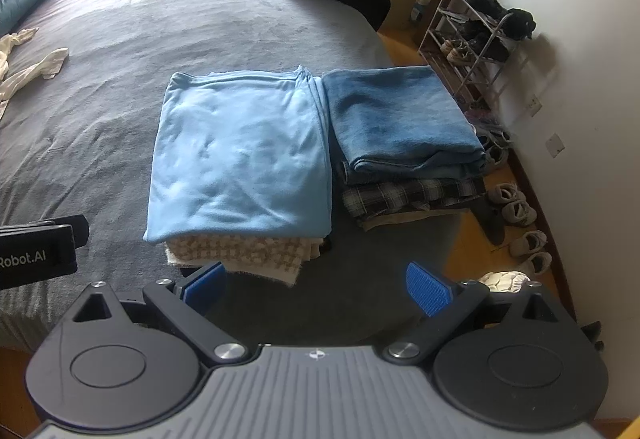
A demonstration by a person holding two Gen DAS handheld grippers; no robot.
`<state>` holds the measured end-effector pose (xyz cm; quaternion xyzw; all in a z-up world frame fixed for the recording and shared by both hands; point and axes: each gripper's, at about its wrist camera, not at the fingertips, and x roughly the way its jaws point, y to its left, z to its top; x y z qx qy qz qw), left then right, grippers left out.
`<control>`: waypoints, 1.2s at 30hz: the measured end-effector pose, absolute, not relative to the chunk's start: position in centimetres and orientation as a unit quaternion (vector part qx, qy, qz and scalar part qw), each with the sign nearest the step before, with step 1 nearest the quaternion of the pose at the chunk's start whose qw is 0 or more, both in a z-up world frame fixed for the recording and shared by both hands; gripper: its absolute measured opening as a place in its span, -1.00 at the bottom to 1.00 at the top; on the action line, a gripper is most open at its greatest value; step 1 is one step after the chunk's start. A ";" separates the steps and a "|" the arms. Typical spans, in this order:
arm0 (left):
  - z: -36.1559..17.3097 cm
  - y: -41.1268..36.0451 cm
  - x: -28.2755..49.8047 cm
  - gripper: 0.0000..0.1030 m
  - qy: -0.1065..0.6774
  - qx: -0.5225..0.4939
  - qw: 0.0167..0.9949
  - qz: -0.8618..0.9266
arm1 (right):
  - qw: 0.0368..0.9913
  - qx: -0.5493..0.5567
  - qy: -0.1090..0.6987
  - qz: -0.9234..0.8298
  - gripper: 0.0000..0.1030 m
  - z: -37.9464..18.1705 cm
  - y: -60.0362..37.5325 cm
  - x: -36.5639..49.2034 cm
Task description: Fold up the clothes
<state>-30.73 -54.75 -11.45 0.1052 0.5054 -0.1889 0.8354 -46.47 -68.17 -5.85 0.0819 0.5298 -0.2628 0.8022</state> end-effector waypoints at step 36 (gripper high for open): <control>-11.5 -54.3 -31.0 0.99 0.511 0.101 0.834 -0.183 | 0.803 0.079 0.528 -0.265 0.92 -5.6 -68.0 -46.5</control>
